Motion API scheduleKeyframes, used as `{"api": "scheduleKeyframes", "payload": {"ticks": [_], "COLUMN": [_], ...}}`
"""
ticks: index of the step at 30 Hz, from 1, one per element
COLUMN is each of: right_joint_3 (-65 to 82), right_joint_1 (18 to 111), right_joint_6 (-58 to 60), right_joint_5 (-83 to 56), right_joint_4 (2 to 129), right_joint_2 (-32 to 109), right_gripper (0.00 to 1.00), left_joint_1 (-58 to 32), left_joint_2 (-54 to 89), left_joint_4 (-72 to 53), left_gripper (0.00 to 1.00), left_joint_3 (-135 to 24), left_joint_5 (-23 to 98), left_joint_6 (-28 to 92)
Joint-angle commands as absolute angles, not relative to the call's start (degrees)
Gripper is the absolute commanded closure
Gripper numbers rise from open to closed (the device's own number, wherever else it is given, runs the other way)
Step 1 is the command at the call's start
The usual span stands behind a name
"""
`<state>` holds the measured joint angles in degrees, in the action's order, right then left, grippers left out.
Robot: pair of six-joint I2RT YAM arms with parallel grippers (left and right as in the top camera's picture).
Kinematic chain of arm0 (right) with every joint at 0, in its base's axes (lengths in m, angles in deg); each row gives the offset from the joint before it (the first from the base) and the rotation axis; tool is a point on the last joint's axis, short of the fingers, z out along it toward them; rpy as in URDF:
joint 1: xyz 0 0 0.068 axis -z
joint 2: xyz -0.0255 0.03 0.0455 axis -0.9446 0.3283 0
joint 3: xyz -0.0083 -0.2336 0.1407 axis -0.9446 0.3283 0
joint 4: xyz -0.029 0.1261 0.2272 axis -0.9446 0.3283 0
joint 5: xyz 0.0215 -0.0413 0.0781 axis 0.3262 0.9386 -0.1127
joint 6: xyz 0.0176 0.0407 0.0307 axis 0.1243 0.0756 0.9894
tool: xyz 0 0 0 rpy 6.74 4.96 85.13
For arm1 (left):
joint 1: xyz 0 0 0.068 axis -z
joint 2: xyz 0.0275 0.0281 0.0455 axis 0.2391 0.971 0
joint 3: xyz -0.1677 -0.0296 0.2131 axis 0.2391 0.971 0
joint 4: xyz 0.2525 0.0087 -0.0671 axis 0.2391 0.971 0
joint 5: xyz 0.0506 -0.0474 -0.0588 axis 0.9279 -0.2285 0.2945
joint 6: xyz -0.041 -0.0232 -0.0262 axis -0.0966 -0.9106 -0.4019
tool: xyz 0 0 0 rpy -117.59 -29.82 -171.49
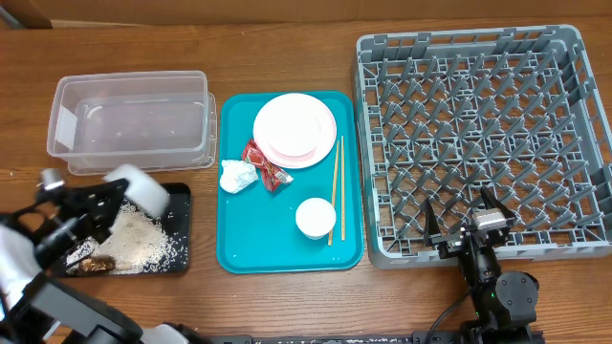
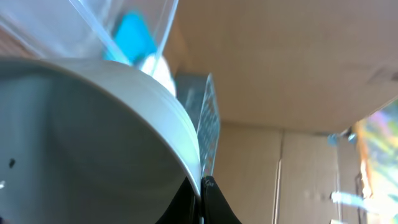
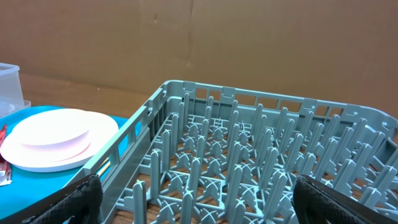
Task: Sort waste into correct bins and load items into the dishwasher
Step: 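Carry the emptied bowl back and set it on the teal tray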
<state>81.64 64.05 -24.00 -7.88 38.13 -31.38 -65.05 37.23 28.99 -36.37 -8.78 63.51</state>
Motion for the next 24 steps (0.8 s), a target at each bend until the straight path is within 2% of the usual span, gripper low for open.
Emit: {"api": "scheduleKeyframes", "payload": {"ticks": [1,5,8,10,16,20,24], "right_joint_3": [82.3,82.3,82.3,82.3,82.3,82.3,82.3], "right_joint_1": [63.7,63.7,63.7,63.7,63.7,63.7,63.7], "right_joint_6": [-24.2,-24.2,-24.2,-24.2,-24.2,-24.2,-24.2], "right_joint_5": [-7.7,-7.7,-7.7,-7.7,-7.7,-7.7,-7.7], "right_joint_4": [37.7,37.7,37.7,37.7,37.7,37.7,37.7], "right_joint_2": [-32.1,-32.1,-32.1,-32.1,-32.1,-32.1,-32.1], "right_gripper": [0.0,0.0,0.0,0.0,0.0,0.0,0.0], "left_joint_1": [-56.9,-43.1,-32.0,-21.0,0.2,10.0,14.8], "left_joint_2": [34.5,30.8,27.6,25.7,26.4,28.7,31.2], "left_joint_4": [29.1,28.5,26.8,25.9,24.8,23.9,22.9], "left_gripper": [0.96,0.96,0.96,0.96,0.96,0.96,0.96], "left_joint_3": [-40.6,-43.8,-44.1,-44.1,-44.1,-44.1,-44.1], "left_joint_5": [-0.7,11.5,24.9,36.9,55.9,62.8,65.6], "left_joint_6": [57.9,50.3,41.9,35.2,23.6,18.3,18.2]}}
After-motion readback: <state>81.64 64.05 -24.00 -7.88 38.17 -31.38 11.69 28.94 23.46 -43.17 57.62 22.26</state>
